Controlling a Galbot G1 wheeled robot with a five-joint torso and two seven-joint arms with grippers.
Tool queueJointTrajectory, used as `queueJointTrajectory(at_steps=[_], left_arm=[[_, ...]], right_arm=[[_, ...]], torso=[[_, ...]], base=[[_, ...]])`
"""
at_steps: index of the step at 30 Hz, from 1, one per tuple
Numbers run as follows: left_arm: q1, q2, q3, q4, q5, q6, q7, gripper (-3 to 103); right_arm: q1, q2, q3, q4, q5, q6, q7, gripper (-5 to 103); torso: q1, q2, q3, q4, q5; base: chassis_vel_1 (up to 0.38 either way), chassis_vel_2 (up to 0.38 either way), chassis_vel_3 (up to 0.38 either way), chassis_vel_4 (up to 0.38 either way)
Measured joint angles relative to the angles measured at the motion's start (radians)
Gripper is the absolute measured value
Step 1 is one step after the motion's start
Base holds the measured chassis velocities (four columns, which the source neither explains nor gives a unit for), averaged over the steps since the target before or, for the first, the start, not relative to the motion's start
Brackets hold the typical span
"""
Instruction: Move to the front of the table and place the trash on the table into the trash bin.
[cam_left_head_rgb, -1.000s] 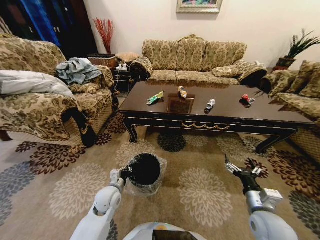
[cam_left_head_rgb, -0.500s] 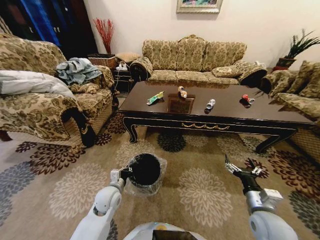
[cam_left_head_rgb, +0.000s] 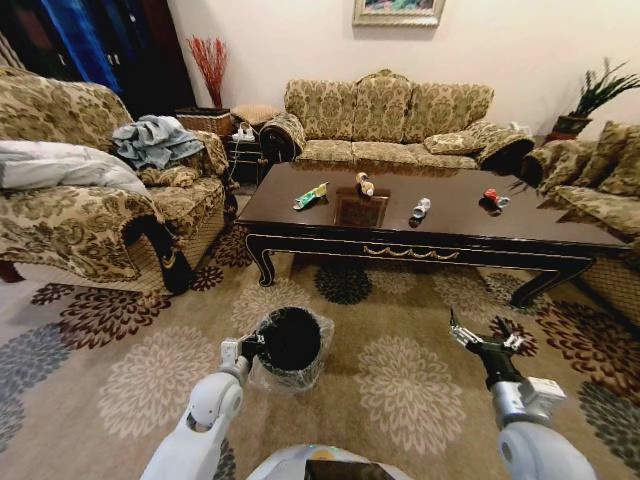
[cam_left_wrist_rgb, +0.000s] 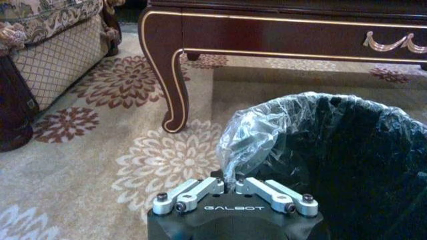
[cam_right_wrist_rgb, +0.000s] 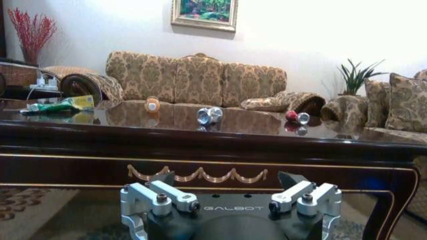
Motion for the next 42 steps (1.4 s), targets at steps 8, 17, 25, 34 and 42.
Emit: queueJointTrajectory(at_steps=[8,17,25,34,42], left_arm=[[0.0,0.0,0.0,0.0,0.0,0.0,0.0,3],[0.0,0.0,0.0,0.0,0.0,0.0,0.0,3],[0.0,0.0,0.0,0.0,0.0,0.0,0.0,3],[0.0,0.0,0.0,0.0,0.0,0.0,0.0,3],[0.0,0.0,0.0,0.0,0.0,0.0,0.0,3]], right_arm=[[0.0,0.0,0.0,0.0,0.0,0.0,0.0,100],[0.0,0.0,0.0,0.0,0.0,0.0,0.0,100],[0.0,0.0,0.0,0.0,0.0,0.0,0.0,100],[0.0,0.0,0.0,0.0,0.0,0.0,0.0,100],[0.0,0.0,0.0,0.0,0.0,0.0,0.0,100]], torso=[[0.0,0.0,0.0,0.0,0.0],[0.0,0.0,0.0,0.0,0.0],[0.0,0.0,0.0,0.0,0.0],[0.0,0.0,0.0,0.0,0.0],[0.0,0.0,0.0,0.0,0.0]], base=[[0.0,0.0,0.0,0.0],[0.0,0.0,0.0,0.0],[-0.006,0.007,0.004,-0.002],[-0.006,0.006,0.004,-0.002],[0.0,0.0,0.0,0.0]])
